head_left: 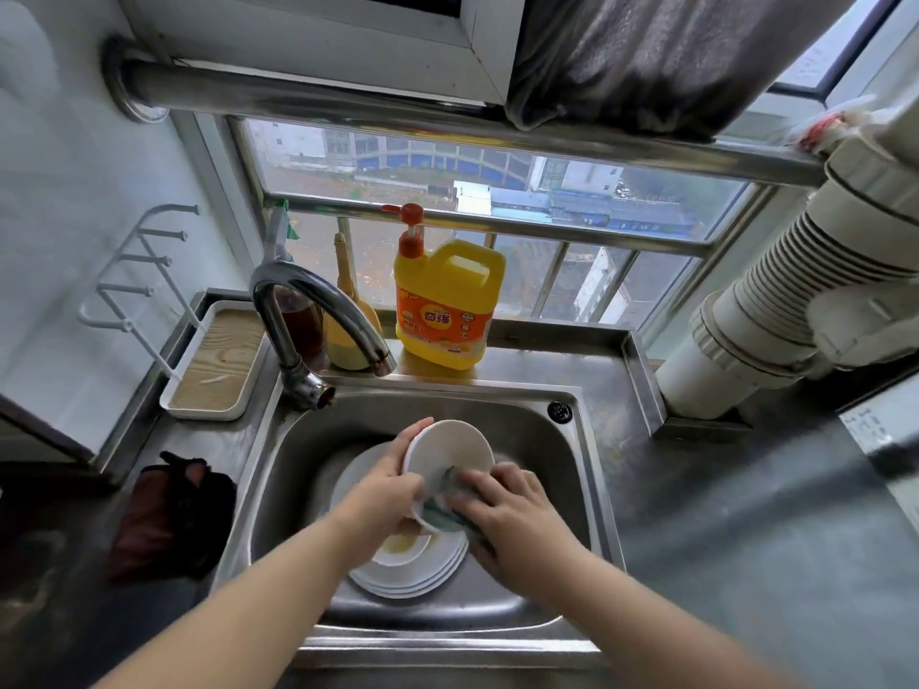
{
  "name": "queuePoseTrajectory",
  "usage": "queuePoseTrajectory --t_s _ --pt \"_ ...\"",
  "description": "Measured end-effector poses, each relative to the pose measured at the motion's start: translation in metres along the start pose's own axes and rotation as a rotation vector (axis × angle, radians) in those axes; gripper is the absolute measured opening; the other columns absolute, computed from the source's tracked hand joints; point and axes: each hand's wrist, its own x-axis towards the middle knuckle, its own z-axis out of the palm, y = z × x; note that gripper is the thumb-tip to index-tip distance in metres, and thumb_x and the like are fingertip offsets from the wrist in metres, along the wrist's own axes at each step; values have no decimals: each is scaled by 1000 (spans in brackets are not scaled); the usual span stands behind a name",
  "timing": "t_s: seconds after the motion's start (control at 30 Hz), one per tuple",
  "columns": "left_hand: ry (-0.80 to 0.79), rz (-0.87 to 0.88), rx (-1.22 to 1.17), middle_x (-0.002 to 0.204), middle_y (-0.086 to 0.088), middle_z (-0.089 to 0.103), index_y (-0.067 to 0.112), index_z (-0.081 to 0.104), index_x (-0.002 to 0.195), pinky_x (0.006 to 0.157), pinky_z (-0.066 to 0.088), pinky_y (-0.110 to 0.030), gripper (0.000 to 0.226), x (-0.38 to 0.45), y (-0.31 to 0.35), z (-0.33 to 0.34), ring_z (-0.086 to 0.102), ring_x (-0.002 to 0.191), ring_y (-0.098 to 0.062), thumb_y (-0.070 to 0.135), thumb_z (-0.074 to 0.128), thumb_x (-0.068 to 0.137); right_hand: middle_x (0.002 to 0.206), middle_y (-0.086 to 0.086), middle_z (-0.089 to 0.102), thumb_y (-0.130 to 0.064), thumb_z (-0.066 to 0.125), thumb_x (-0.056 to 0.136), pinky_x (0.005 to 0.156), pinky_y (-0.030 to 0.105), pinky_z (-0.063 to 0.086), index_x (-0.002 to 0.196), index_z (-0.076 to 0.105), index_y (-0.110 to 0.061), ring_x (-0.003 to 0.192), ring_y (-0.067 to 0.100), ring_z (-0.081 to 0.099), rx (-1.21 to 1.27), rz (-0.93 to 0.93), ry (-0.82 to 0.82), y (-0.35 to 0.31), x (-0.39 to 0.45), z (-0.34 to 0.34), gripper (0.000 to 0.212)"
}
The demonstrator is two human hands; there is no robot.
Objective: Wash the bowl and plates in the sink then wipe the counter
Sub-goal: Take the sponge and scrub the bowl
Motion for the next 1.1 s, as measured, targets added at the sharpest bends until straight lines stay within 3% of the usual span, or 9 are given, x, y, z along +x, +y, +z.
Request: queuePoseTrajectory --t_s 0.17,0.23,0.3,0.4,0.53,0.7,0.87,0.97,1.1 --pt "-265 -125 291 111 -10 58 42 51 118 80 53 -58 64 -4 43 -6 63 95 -31 -9 33 84 134 -20 52 -38 74 72 115 42 16 98 70 -43 129 21 34 -530 -703 -41 54 61 -40 27" --pt "-332 -126 405 103 -4 59 40 48 117 80 53 -57 58 -5 59 -5 65 86 -23 -8 34 87 133 -21 53 -39 72 76 117 42 10 98 71 -42 131 18 35 -603 -793 -6 54 75 -53 22" --pt "-311 -111 432 109 -5 57 41 46 120 80 54 -57 64 -3 64 -10 64 91 -26 -10 33 84 134 -16 52 -34 71 76 113 45 19 102 70 -39 125 26 37 -516 -643 -14 51 70 -52 26" --pt "-170 -66 322 115 -11 55 43 50 120 75 56 -54 72 2 55 -13 63 98 -37 -13 31 78 129 -8 58 -33 75 58 94 44 36 110 67 -34 110 32 47 -182 -62 -168 22 41 -43 53" --pt "-47 -93 214 116 -9 52 44 54 109 70 57 -56 70 7 29 -1 58 99 -38 -12 30 75 134 1 47 -35 52 80 93 40 35 127 50 -30 113 33 42 180 403 -378 -34 29 -42 48" --pt "-17 -140 234 113 -8 50 44 54 105 70 57 -55 69 11 26 -6 56 100 -38 -13 31 74 137 0 46 -40 46 87 95 40 36 134 46 -32 110 32 43 256 306 -340 -35 19 -28 48" --pt "-161 -172 258 117 -13 58 41 50 121 72 58 -52 65 6 35 -4 65 97 -37 -8 34 80 119 -2 54 -36 78 49 88 35 32 102 73 -29 99 26 46 -160 -100 -231 19 42 -43 54" --pt "-213 -130 139 119 -14 58 40 46 126 71 58 -46 66 6 37 2 65 98 -34 -8 34 83 124 3 50 -31 79 57 96 39 38 122 62 -23 107 29 48 -33 56 -203 6 55 -51 67" --pt "-168 -89 -62 113 -16 59 38 49 123 61 56 -40 70 1 30 5 66 79 -29 -14 29 81 137 8 35 -34 50 91 105 34 30 134 49 -31 123 31 37 328 310 -170 -24 48 -44 43"
